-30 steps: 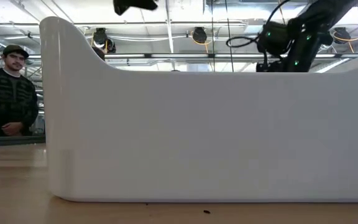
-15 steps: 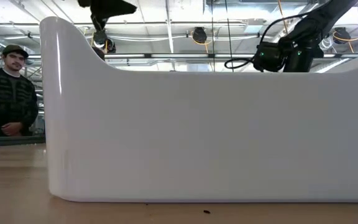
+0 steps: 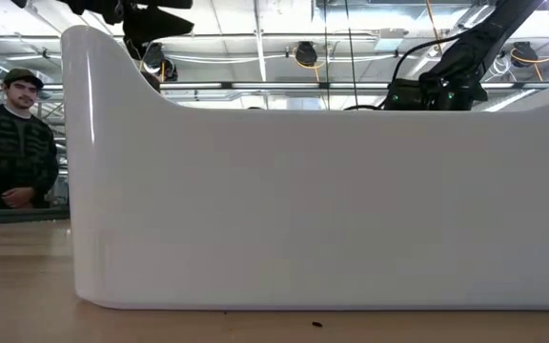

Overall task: Nest measuring cups in basket
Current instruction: Stack the green measuring cup on the light blue measuring cup

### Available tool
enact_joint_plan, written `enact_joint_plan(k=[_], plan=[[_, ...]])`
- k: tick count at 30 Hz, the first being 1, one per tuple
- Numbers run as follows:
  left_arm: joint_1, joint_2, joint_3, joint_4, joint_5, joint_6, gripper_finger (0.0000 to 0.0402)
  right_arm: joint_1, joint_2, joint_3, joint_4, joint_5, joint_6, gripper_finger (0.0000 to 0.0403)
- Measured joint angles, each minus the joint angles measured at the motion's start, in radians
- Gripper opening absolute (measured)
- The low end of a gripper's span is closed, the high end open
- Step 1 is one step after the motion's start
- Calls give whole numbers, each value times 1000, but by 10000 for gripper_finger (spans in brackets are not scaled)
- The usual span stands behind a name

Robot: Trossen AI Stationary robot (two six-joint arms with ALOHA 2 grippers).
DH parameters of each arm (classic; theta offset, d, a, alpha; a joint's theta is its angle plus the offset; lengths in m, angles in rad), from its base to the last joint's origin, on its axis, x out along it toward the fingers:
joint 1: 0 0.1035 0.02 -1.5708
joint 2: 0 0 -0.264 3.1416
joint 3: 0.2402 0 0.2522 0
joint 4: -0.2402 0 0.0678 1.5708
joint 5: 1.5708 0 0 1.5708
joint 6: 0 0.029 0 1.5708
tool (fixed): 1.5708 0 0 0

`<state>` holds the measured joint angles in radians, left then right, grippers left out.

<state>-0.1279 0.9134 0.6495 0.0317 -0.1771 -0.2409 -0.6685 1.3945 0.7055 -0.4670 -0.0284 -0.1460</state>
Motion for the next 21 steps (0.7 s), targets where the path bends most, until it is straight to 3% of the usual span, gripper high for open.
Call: enact_joint_plan(k=[10, 21], plan=[[0, 0, 0, -4, 0, -3, 170, 0, -5, 0, -12, 0, -10, 125], [0, 0, 0, -4, 0, -6, 170, 1, -8, 0, -13, 0, -1, 139]])
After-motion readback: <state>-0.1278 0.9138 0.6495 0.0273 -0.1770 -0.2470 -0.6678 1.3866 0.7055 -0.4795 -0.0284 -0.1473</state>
